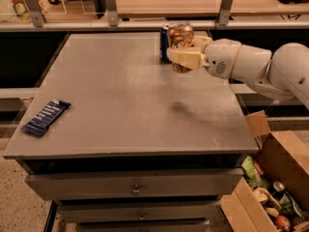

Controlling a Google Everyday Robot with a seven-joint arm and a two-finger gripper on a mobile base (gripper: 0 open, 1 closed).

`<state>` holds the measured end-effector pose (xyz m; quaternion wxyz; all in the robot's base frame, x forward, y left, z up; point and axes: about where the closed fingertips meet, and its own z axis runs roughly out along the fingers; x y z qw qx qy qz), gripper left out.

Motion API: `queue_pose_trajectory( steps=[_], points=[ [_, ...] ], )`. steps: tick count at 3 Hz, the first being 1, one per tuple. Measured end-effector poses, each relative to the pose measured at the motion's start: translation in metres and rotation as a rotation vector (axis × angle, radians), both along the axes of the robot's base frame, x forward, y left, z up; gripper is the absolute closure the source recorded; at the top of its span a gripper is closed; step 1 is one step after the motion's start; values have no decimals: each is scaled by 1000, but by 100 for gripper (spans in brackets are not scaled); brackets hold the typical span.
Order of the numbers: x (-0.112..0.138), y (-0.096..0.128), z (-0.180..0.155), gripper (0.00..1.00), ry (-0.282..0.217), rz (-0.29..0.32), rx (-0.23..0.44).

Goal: Place orange can upright

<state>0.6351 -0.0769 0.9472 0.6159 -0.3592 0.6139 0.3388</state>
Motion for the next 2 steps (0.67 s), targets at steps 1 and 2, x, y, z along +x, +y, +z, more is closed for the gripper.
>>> queue_pose_trajectory(
  steps=[1, 2],
  points=[
    [-3, -25, -5, 100, 0, -31, 79],
    [-5, -48, -12, 100, 5, -49, 150]
  ],
)
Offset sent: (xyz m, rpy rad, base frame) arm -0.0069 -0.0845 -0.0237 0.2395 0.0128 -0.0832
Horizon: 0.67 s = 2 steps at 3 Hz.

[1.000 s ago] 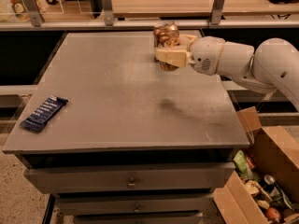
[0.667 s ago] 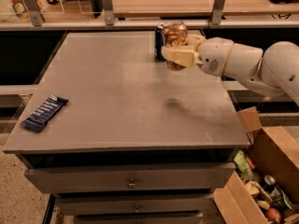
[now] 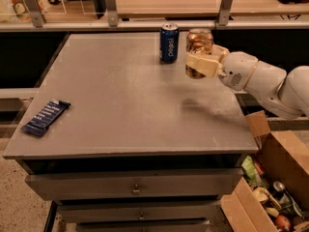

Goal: Place orange can upright

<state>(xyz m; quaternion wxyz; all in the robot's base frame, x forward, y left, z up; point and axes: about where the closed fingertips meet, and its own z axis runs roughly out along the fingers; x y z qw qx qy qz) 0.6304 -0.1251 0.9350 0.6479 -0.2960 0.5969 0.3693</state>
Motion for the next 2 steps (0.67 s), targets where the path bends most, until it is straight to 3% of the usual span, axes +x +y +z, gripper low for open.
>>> queue_pose_trajectory(
  steps=[1, 2],
  points=[
    [-1, -18, -5, 100, 1, -9, 56],
    [-1, -18, -5, 100, 1, -9, 56]
  ],
)
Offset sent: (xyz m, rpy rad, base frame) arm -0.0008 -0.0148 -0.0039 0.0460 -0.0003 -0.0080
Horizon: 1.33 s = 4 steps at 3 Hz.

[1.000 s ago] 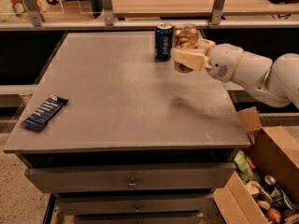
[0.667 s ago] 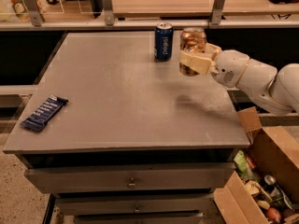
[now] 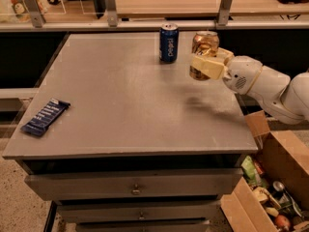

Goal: Place orange can upright

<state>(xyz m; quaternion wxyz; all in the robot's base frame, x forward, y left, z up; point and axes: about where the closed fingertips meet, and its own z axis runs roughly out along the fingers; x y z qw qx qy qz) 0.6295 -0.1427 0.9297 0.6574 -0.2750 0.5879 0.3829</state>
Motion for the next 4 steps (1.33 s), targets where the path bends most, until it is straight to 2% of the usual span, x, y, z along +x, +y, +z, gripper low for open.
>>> queue_pose_trajectory(
  steps=[1, 2, 3, 4],
  points=[
    [0, -4, 3, 100, -1, 17, 63],
    [-1, -6, 8, 100, -26, 77, 137],
    [-8, -5, 15, 100, -68, 168, 170],
    [-8, -5, 15, 100, -68, 167, 171]
  ],
)
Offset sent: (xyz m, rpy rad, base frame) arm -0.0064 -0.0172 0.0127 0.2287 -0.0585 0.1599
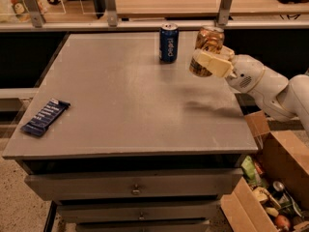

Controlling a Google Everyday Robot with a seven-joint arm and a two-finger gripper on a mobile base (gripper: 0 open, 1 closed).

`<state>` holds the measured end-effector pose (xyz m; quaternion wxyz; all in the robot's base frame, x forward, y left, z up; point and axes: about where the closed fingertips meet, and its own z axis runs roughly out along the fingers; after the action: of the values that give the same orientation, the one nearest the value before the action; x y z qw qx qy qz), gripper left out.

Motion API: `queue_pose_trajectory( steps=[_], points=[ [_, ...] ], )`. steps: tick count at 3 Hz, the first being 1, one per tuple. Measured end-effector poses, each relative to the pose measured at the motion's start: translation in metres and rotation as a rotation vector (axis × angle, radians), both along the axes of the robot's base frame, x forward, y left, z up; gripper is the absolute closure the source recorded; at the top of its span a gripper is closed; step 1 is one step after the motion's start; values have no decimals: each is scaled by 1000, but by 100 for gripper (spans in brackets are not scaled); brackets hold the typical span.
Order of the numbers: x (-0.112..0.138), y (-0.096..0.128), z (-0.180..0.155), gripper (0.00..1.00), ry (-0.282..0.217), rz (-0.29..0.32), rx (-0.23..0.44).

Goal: Place orange can upright

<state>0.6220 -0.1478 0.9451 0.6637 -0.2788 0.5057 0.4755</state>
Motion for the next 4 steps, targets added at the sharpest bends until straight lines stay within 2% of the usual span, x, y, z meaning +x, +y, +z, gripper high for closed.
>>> queue_pose_trajectory(
  steps=[2, 3, 4],
  points=[
    [-3, -8, -7, 100, -2, 5, 55],
    [-4, -9, -7, 100, -2, 6, 59],
    [-2, -19, -10, 100, -20, 26, 76]
  ],
)
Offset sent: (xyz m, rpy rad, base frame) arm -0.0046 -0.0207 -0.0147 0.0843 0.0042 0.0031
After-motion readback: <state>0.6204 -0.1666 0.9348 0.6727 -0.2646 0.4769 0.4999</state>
